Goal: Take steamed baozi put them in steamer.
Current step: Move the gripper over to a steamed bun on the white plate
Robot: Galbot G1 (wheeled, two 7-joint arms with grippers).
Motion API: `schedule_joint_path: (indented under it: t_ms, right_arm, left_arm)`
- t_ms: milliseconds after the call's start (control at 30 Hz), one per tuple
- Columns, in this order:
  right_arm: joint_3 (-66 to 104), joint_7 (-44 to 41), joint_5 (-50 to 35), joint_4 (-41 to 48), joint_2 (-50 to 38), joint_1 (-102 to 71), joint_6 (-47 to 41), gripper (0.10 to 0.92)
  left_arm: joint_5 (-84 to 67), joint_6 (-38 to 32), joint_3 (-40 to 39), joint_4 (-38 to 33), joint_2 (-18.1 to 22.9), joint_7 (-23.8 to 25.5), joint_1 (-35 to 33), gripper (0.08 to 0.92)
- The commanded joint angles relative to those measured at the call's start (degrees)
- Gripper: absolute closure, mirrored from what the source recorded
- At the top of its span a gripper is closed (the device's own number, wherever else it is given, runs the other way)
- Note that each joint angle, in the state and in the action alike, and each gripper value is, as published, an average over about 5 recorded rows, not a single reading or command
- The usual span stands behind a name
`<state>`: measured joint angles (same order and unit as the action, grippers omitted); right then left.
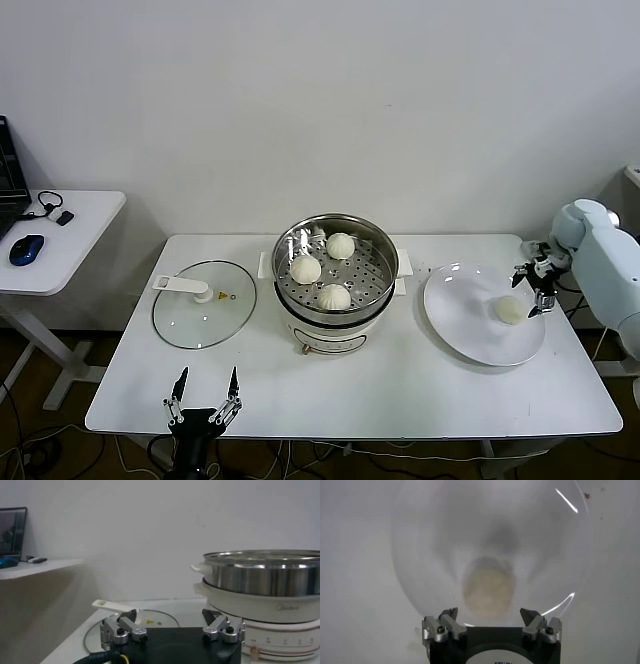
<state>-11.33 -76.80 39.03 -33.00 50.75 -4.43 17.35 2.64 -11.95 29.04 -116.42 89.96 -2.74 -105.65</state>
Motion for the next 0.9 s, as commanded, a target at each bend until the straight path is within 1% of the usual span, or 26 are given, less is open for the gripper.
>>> schedule_joint_path:
  t_ms: [33, 367, 900]
  right_arm:
    - [7.3, 2.5, 7.2, 2.4, 3.1, -2.6, 3.1, 0.203]
    - [10.7, 3.7, 12.6, 3.0, 3.8, -3.3, 5.1, 0.203]
    - [11.6, 3.7, 11.0, 3.4, 4.4, -4.1, 4.3, 0.203]
  left_arm:
    - [-0.1, 0.0, 0.0, 0.1, 0.0, 0.0, 0.0, 0.177]
    - [-0.1, 0.0, -0.1, 0.3, 0.1, 0.0, 0.0, 0.177]
    - [0.1, 0.0, -0.2, 0.2, 0.2, 0.0, -0.1, 0.177]
